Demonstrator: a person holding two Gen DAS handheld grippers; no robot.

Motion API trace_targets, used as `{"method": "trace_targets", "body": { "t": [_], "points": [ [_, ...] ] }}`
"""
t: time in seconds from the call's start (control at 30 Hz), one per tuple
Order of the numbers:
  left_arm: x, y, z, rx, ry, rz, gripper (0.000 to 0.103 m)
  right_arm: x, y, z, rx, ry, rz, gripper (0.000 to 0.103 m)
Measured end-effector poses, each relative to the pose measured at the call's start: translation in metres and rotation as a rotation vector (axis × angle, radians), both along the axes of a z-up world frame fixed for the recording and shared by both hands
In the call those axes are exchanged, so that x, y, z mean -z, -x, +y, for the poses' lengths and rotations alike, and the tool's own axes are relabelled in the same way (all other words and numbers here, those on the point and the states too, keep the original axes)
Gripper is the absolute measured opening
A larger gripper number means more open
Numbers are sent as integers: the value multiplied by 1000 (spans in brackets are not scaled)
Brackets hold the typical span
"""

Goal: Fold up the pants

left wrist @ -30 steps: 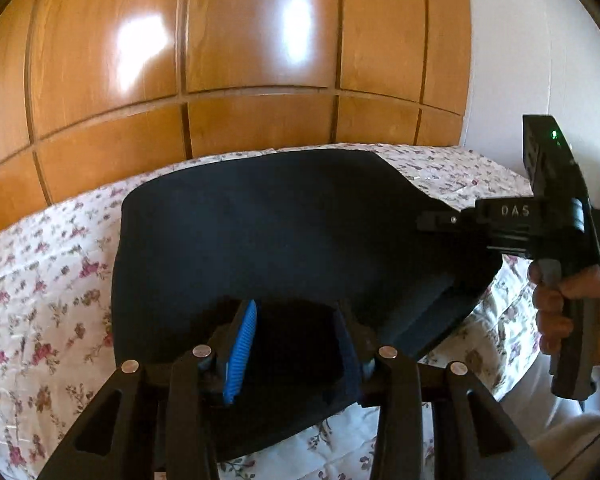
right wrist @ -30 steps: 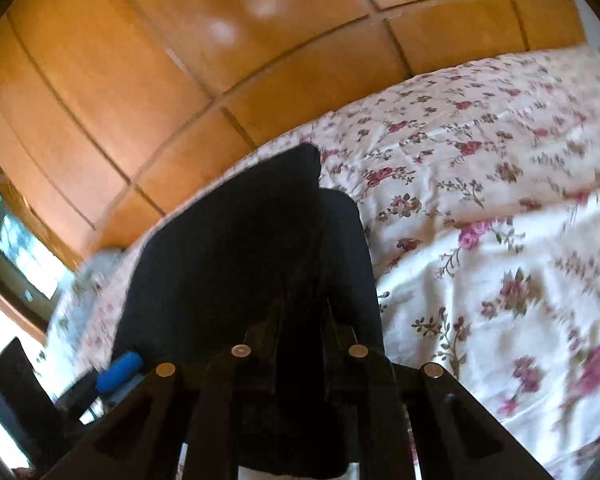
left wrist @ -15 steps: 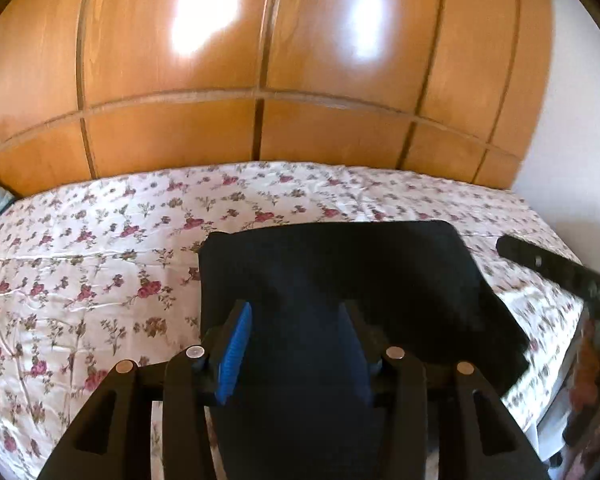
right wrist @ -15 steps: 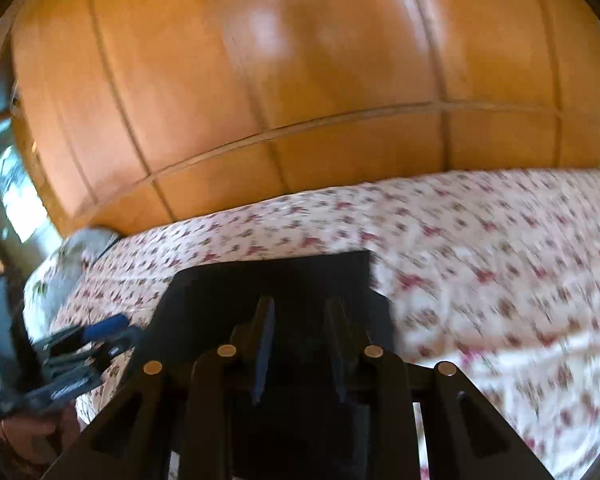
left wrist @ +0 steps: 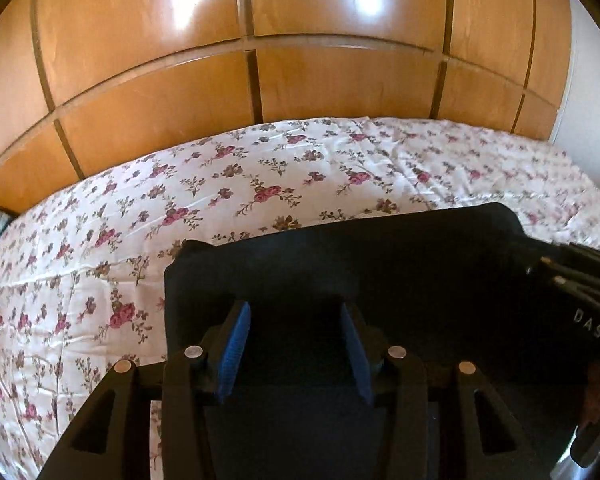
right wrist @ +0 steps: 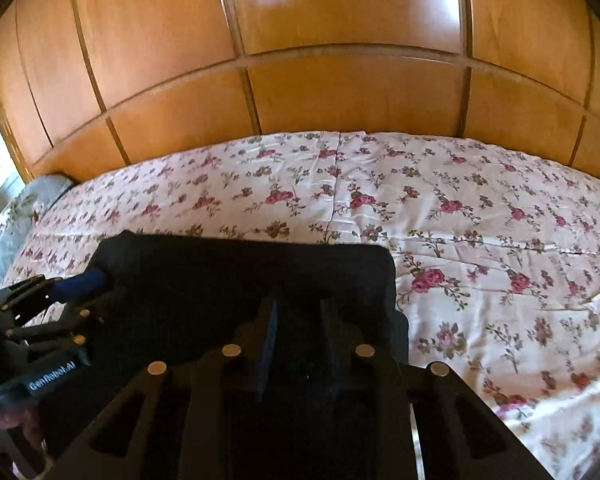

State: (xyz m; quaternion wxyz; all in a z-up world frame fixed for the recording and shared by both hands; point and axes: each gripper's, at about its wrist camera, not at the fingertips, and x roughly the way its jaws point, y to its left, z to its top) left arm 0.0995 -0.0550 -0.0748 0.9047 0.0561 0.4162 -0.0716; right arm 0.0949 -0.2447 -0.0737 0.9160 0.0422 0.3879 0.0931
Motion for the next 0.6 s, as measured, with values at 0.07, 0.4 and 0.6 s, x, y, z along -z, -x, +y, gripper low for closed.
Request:
{"method": "trace_targets", "body": {
  "t": [0.07, 0.4, 0.6],
  "points": [
    [3, -2, 1, -7, 7, 3, 48, 5, -4, -3, 17, -39, -8, 17],
    [4, 5, 6, -7, 35, -31, 48, 7, 5, 1, 25, -20, -65, 15],
    [2, 11, 13, 3, 77, -24, 47, 3, 14, 4, 13, 22, -64, 16]
  ]
}}
